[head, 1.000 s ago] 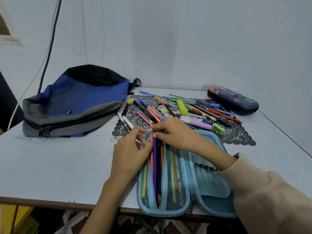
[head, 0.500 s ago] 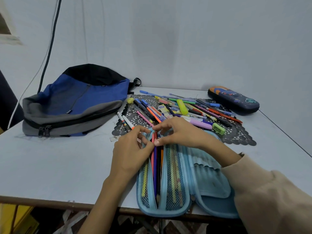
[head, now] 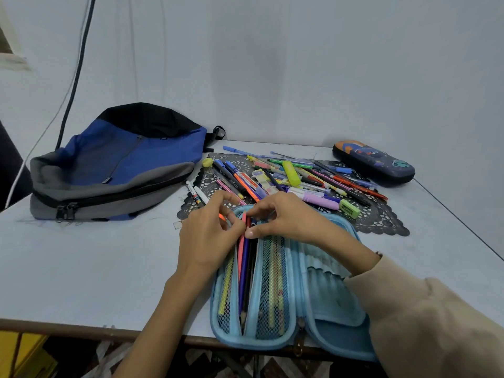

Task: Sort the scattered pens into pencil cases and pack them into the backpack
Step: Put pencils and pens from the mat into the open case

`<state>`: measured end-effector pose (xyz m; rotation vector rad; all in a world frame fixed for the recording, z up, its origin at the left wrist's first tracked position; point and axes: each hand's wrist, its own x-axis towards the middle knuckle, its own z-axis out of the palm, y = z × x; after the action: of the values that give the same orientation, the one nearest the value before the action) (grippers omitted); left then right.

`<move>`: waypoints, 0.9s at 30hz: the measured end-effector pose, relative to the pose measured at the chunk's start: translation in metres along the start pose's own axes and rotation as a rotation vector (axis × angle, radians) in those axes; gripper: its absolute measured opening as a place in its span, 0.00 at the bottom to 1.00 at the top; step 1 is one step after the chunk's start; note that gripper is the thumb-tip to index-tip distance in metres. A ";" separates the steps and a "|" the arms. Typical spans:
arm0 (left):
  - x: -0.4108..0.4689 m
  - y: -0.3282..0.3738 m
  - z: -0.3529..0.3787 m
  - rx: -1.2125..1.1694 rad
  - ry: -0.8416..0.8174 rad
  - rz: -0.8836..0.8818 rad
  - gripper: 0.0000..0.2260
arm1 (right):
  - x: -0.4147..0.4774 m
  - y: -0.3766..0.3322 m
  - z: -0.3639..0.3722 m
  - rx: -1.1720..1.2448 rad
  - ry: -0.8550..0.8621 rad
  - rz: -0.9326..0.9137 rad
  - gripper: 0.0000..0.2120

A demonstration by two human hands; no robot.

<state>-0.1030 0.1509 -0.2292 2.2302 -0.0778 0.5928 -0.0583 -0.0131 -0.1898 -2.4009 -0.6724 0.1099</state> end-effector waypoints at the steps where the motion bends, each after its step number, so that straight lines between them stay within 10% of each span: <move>1: -0.001 0.000 0.001 0.018 0.002 0.017 0.13 | 0.000 0.000 0.000 -0.001 -0.003 0.000 0.22; 27: 0.002 -0.012 0.005 -0.351 -0.055 -0.080 0.10 | -0.001 0.003 0.012 -0.104 0.076 -0.095 0.17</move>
<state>-0.0960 0.1557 -0.2395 1.8994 -0.1108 0.4369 -0.0607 -0.0090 -0.2009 -2.4535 -0.7716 -0.0570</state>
